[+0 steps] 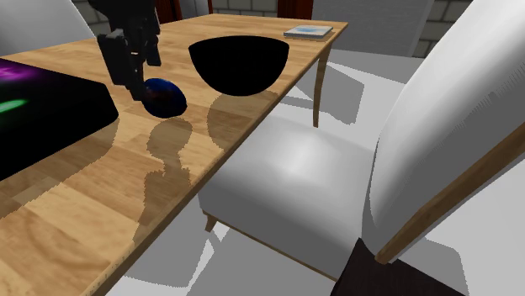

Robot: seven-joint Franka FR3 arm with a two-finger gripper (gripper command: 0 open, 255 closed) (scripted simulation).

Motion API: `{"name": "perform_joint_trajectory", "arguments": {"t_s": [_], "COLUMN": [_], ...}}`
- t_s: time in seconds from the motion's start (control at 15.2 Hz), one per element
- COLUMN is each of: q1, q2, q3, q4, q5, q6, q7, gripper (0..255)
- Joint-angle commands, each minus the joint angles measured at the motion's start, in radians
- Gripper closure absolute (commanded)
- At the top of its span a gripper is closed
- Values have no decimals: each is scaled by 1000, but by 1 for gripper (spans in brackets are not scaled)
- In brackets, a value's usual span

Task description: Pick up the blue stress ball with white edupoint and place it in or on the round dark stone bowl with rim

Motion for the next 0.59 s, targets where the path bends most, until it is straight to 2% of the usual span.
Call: {"name": "perform_joint_trajectory", "arguments": {"t_s": [0.0,0.33,0.53], "q1": [-1,-5,-5], "q2": [12,23,23], "q3": [-1,-4,-4], "q4": [-7,-53,-52], "q5": [1,1,1], "q6": [22,79,79], "q7": [-5,-5,-5], "gripper": [0,0,0]}}
